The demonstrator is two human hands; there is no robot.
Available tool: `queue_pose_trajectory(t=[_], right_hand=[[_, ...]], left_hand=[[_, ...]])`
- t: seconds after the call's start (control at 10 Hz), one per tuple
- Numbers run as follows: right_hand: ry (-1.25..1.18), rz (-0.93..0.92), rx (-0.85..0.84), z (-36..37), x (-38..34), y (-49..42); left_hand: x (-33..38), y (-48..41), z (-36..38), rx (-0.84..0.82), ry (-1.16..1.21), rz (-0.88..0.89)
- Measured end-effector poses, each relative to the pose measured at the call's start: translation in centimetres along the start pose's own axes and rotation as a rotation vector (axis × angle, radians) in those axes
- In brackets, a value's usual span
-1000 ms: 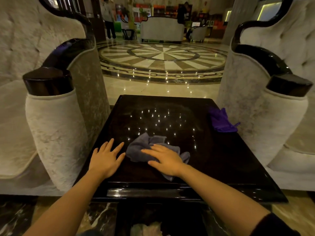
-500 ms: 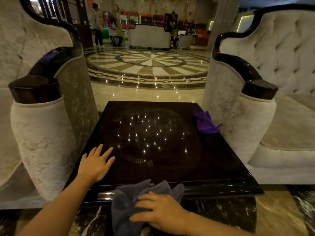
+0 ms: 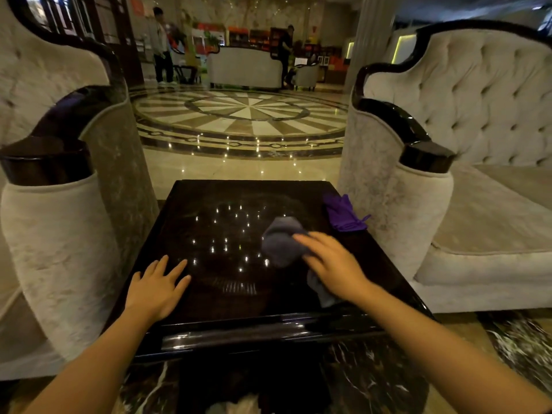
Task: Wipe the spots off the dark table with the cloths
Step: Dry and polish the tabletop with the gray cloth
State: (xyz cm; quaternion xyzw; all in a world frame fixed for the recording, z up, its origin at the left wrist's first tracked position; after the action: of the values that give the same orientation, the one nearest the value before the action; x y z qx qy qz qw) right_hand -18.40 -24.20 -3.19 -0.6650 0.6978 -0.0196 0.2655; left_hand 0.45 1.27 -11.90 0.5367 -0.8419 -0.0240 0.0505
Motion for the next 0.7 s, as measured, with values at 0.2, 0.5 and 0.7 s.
queue_pose_trajectory(t=[0.2,0.5,0.7], right_hand=[[0.170,0.264,0.088,-1.7,7.5,-1.2],[0.176,0.637,-0.442,2.7,12.2,2.3],[0.210,0.564,-0.326,3.6,8.8,0.7]], left_hand=[[0.0,0.0,-0.1,-0.001,-0.001,0.001],[-0.1,-0.1,0.0,-0.003,-0.017,0.005],[-0.2,-0.2,-0.3,0.042,-0.047,0.027]])
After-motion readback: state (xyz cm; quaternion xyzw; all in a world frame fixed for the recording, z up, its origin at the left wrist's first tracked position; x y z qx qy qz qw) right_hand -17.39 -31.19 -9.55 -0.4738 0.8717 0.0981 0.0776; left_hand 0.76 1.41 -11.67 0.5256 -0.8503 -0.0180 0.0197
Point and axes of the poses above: each hand's wrist, its own y-axis away from the middle knuckle, its own z-axis out of the palm, x = y × z, the point moved 4 cm from there along -y, towards the middle knuckle, and after that the axes turned 4 degrees about -z, right-handed, at the moved point
